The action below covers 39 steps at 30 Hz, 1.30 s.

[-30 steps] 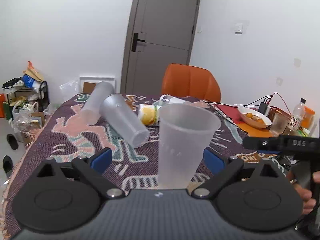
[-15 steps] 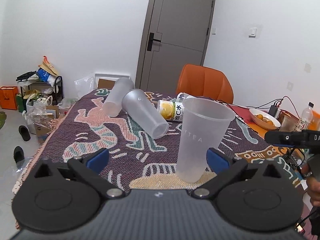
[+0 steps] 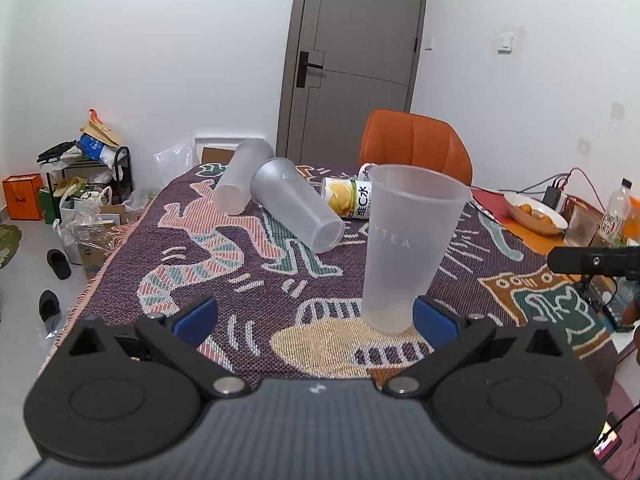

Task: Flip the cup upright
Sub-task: 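Open the left gripper and release the upright cup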

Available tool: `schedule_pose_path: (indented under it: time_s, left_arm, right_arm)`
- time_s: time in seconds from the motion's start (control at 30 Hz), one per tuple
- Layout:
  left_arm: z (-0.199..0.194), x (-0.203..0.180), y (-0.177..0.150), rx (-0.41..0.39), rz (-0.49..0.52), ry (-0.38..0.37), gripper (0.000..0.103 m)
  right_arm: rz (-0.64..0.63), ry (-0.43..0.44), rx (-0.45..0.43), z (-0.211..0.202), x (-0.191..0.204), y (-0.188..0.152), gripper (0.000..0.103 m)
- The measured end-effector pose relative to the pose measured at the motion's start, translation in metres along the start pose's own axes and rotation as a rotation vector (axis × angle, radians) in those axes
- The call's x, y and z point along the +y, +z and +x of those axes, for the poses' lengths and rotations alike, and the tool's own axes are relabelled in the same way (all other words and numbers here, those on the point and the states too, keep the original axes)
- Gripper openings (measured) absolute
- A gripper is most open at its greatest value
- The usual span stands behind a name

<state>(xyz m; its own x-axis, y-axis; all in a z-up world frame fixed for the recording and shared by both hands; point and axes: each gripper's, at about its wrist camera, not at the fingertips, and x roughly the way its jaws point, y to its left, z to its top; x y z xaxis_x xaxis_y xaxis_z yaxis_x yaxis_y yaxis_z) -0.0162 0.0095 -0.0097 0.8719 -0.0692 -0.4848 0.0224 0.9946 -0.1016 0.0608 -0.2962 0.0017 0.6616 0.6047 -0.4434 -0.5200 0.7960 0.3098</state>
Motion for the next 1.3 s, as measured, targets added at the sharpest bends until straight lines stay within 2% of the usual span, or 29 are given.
schedule_pose_path:
  time_s: [0.33, 1.3]
  left_arm:
    - [0.0030, -0.0085, -0.0035, 0.017, 0.019, -0.014, 0.103]
    - [0.0052, -0.0025, -0.0020, 0.027, 0.000, 0.006, 0.103]
  right_arm:
    - [-0.010, 0.007, 0.008, 0.0039, 0.0026, -0.0013, 0.103]
    - [0.004, -0.009, 0.019, 0.0093, -0.0010, -0.0044, 0.103]
